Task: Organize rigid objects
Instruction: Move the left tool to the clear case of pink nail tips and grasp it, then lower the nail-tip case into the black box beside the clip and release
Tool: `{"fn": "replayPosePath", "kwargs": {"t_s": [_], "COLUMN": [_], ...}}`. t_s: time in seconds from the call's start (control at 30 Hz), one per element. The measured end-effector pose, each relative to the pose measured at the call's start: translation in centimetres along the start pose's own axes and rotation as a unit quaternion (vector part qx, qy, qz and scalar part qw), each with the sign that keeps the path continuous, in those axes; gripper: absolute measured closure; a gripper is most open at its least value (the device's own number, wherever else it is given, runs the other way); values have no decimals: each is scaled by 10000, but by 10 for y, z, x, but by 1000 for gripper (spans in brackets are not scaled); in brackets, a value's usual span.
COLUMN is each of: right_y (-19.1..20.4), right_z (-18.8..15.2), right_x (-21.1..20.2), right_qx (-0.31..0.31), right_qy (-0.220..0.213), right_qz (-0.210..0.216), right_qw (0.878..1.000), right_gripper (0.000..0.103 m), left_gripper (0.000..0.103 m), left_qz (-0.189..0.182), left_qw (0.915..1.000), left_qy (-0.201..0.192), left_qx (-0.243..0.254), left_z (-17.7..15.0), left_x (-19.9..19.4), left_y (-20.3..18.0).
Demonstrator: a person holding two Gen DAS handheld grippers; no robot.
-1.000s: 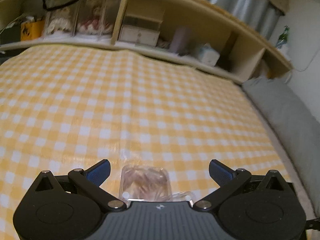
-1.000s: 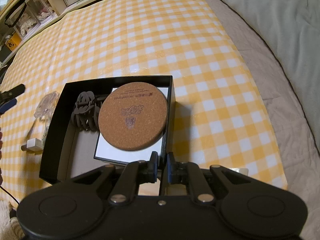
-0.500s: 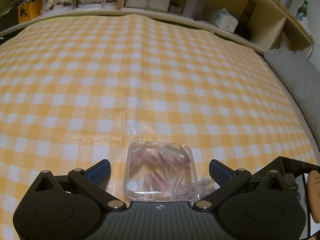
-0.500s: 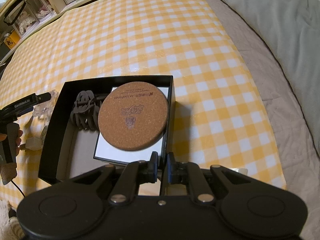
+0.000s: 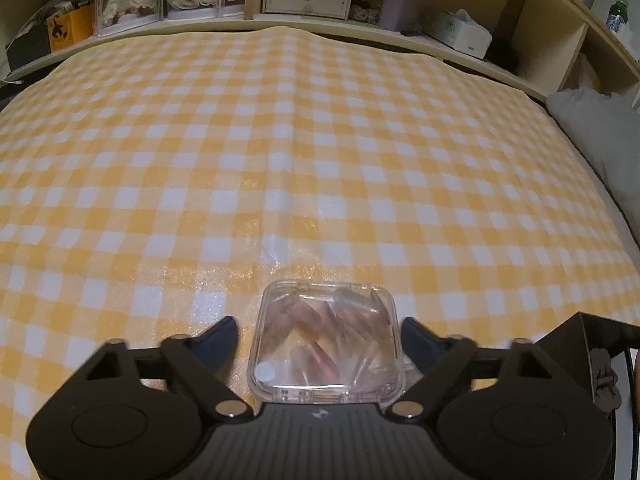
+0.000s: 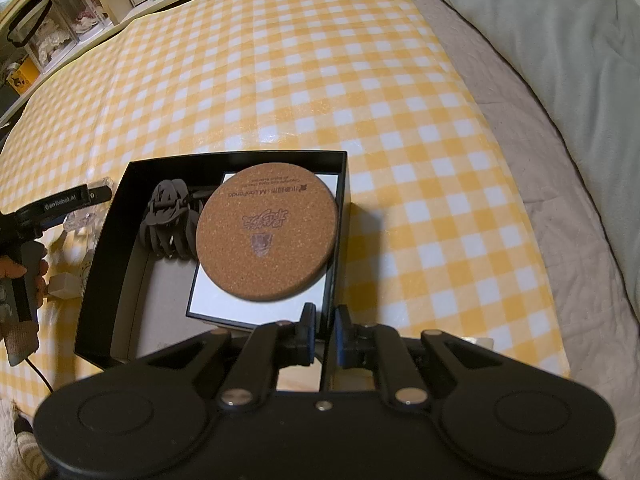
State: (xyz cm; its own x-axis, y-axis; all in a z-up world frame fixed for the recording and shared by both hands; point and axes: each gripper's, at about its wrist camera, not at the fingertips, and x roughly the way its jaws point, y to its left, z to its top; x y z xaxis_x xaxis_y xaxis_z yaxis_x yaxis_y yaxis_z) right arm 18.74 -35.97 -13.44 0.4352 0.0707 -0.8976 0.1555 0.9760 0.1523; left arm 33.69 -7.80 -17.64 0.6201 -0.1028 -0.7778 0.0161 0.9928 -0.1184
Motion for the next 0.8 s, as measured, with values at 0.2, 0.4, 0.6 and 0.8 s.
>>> {"fn": "replayPosePath", "kwargs": {"t_s": [0.2, 0.4, 0.6, 0.8], "right_y": [0, -3, -1, -1], "right_z": [0, -1, -1, -1], "right_x": [0, 0, -1, -1], "right_qx": [18, 13, 19, 22], "right_qy": [-10, -14, -17, -17], "right_qz": [-4, 24, 16, 1], "right_qw": [10000, 10000, 10000, 10000], "right_gripper": [91, 92, 93, 94], "left_gripper": [28, 28, 28, 28], "left_qz": [-85, -135, -481, -814], "left_qw": [9998, 9991, 9972, 9938], "left_qy": [-145, -387, -546, -647], "left_qx": [99, 143, 179, 398], "left_z": [-4, -3, -5, -12], "left_x": [-9, -40, -86, -129], "left_y": [-1, -11, -35, -77]}}
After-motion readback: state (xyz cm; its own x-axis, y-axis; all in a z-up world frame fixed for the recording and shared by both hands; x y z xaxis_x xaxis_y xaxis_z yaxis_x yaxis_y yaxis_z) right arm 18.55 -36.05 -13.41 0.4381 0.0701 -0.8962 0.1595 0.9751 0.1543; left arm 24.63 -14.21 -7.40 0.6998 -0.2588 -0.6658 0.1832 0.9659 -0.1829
